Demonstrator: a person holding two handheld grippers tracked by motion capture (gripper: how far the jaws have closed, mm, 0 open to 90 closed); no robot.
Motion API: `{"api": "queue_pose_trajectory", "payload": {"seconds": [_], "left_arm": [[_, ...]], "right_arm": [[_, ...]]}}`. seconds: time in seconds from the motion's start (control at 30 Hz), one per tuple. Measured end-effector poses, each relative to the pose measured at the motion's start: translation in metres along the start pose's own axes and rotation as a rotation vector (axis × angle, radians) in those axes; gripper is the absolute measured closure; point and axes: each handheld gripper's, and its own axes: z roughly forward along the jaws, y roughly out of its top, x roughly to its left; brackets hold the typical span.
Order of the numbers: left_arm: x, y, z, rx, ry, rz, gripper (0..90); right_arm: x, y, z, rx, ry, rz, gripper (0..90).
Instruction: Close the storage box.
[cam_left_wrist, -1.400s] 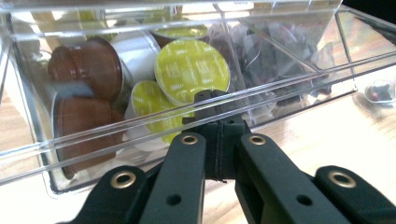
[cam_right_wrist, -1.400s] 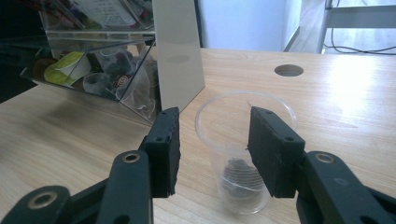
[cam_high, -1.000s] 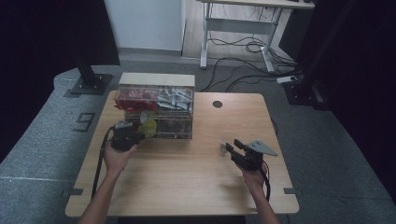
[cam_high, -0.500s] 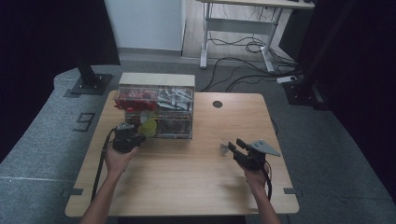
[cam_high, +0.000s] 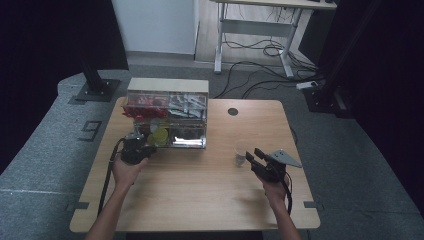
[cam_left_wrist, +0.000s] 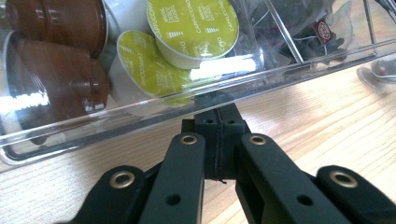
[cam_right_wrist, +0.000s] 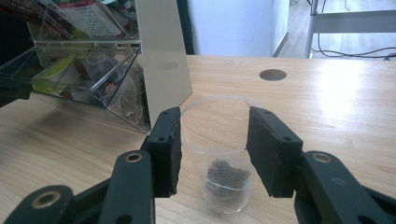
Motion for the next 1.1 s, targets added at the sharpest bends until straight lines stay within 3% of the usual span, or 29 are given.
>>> {"api": "queue_pose_trajectory", "payload": {"seconds": [0.53, 0.6, 0.77, 1.1], "left_arm": [[0.001, -0.004, 0.001, 0.032, -0.02, 0.004, 89.1], [0.0, -0.006, 0.002, 0.036, -0.008, 0.006, 89.3], [0.0, -0.009, 0.002, 0.025, -0.01, 0.005, 90.0], [-0.011, -0.018, -0.006, -0.008, -0.015, 0.041, 90.0]], "right_arm": [[0.001, -0.001, 0.0, 0.0, -0.003, 0.001, 54.4], [0.002, -0.001, 0.0, 0.0, -0.002, -0.001, 54.3], [0.003, -0.001, 0.0, 0.0, 0.0, -0.002, 54.3], [0.004, -0.002, -0.003, 0.002, 0.001, -0.007, 54.2]]}}
